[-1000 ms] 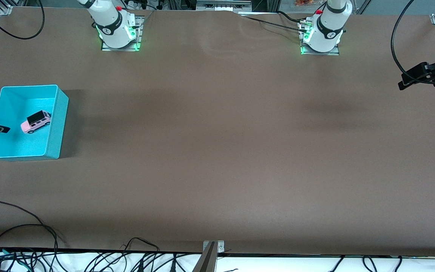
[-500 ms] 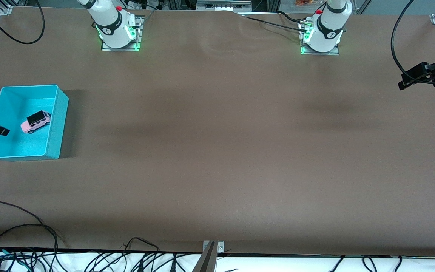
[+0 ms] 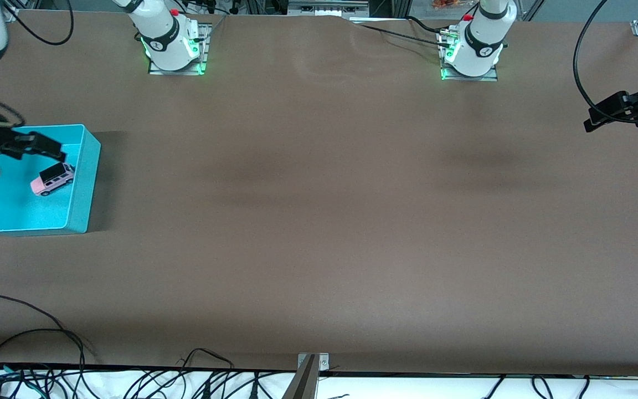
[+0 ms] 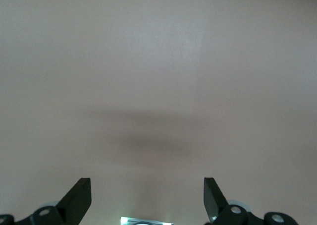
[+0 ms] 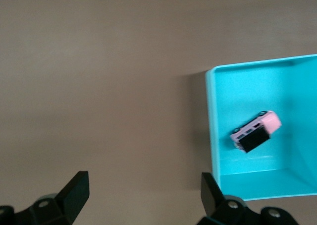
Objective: Wind and store pink jeep toy
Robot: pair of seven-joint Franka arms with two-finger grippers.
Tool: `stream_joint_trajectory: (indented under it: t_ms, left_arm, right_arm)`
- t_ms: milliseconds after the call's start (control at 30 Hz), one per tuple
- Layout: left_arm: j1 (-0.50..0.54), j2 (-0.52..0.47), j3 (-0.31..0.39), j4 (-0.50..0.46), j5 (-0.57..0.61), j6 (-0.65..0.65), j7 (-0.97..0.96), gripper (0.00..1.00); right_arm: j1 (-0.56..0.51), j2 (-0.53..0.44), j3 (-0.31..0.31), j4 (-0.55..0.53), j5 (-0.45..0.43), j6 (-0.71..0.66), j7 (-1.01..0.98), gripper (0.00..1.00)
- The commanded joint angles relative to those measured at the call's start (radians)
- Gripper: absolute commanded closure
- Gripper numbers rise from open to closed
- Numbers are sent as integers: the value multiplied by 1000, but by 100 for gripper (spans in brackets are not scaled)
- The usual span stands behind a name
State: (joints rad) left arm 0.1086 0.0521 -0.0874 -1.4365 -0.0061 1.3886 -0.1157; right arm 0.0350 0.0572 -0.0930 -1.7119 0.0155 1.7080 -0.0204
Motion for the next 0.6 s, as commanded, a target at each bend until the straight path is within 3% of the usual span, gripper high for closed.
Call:
stream_joint_trajectory:
  t_ms: [0, 567]
  left_arm:
    - [5, -3, -5, 1, -14, -11, -9, 0]
    - [5, -3, -5, 1, -14, -11, -9, 0]
  right_arm:
    - [-12, -68, 30, -72, -22, 22, -16, 0]
    - [-12, -66, 29, -38, -29, -2, -18, 0]
